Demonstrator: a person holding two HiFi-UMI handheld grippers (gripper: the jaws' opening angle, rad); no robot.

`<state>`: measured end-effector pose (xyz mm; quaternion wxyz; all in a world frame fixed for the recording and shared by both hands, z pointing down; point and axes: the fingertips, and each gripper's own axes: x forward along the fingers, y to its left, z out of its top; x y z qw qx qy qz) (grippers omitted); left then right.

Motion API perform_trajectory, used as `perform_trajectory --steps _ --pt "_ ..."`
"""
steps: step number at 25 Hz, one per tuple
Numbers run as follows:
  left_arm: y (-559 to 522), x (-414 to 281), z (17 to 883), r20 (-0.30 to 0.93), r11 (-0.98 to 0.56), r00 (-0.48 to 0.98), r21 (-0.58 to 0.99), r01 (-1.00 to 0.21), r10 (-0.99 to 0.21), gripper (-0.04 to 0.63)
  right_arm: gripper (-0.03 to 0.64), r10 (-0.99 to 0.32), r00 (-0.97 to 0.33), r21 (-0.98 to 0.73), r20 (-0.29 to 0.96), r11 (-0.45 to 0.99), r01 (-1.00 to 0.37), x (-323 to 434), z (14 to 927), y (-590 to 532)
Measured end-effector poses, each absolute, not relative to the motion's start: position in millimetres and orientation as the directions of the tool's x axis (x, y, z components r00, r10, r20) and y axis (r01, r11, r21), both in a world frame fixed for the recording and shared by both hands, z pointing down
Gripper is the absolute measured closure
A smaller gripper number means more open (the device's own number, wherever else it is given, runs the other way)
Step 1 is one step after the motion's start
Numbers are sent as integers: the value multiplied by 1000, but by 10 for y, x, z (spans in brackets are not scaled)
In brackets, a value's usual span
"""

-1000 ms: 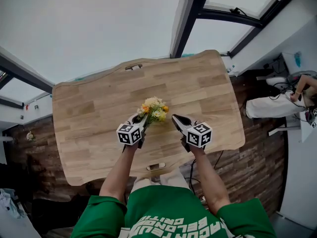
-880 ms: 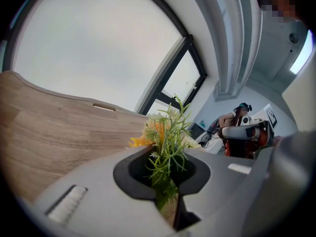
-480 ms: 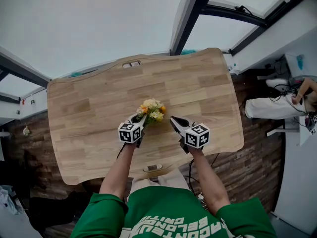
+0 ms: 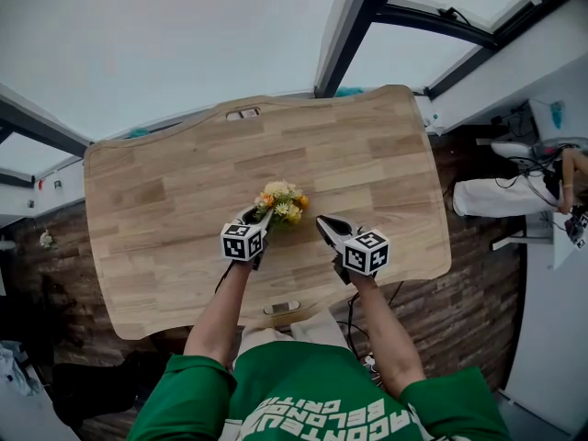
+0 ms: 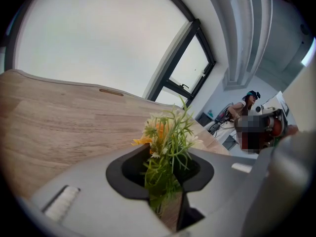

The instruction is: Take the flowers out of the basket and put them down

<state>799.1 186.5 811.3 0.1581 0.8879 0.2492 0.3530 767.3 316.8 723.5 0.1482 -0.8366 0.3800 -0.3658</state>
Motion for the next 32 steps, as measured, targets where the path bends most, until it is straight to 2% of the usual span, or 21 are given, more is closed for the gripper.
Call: perform_trajectory --steps 8,14,23,32 --pt "1788 7887 8017 556 -824 614 452 343 561 360 611 -736 470 -514 487 -677 -527 7645 7095 3130" --pt "1608 7816 7837 533 -826 640 449 340 553 356 611 -732 492 -502 472 -682 -532 7574 6951 3004" --pt "1180 7690 7181 414 -821 724 424 383 551 423 611 -714 544 -479 441 -700 -530 7360 6701 2762" --pt "931 7328 6476 277 -757 727 431 491 629 565 611 -691 614 -424 381 -721 -548 7130 6208 2502"
